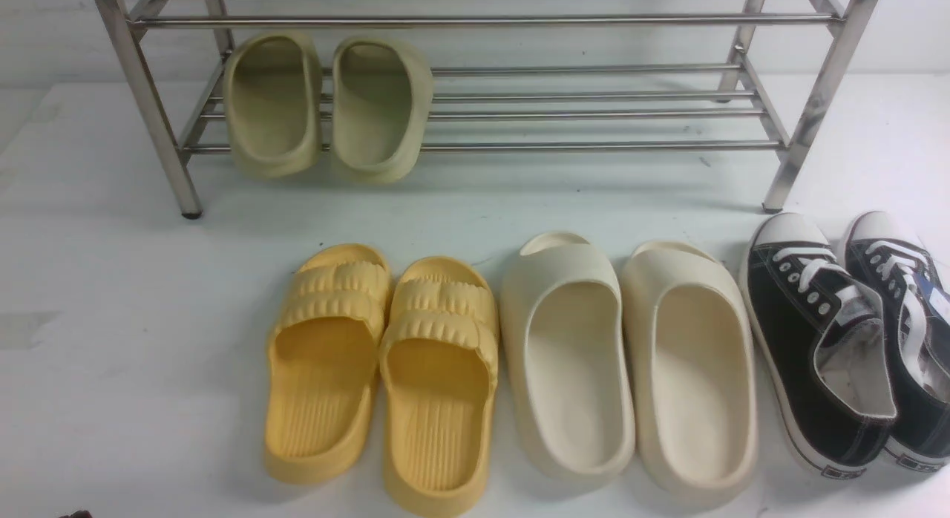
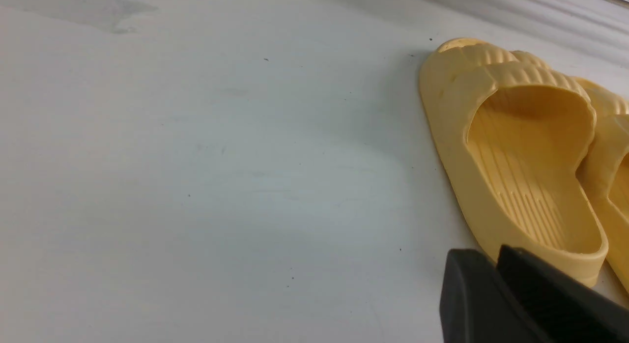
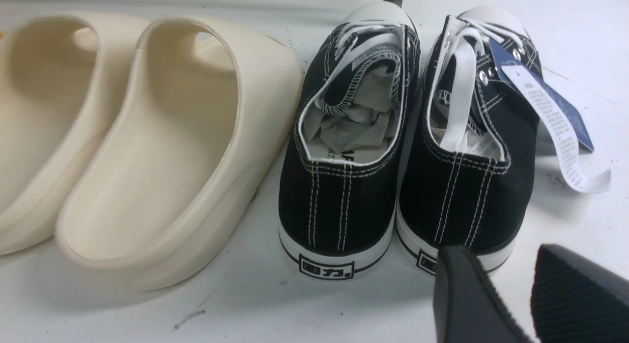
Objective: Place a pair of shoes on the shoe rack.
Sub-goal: Use the right arm to grab the shoe closest to it
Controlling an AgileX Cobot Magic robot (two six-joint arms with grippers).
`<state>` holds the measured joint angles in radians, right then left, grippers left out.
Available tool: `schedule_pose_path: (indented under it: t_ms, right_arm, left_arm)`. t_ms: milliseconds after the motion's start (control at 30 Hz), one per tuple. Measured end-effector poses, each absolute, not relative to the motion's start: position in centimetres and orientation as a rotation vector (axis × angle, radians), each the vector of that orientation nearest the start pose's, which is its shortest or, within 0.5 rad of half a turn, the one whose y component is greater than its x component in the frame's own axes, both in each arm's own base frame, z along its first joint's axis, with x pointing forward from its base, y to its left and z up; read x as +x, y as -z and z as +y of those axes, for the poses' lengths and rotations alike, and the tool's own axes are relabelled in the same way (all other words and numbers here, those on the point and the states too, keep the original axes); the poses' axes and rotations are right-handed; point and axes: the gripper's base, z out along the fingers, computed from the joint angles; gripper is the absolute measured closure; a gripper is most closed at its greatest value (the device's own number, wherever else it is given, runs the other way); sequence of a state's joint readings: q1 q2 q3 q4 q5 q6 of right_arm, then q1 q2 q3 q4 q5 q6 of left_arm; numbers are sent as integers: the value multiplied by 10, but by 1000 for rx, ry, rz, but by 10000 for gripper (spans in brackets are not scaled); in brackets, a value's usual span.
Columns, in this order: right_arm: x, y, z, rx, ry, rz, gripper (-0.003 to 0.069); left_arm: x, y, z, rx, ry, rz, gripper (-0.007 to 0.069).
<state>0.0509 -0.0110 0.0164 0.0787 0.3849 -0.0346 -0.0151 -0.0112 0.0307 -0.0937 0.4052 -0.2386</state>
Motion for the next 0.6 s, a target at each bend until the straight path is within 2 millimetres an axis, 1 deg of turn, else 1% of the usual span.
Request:
schedule_pose_path:
  t_ms: [600]
  right_arm:
    - [52, -174, 5, -32, -89, 1873, 413]
  left_arm:
    - [52, -167, -4, -271, 265, 1896, 523]
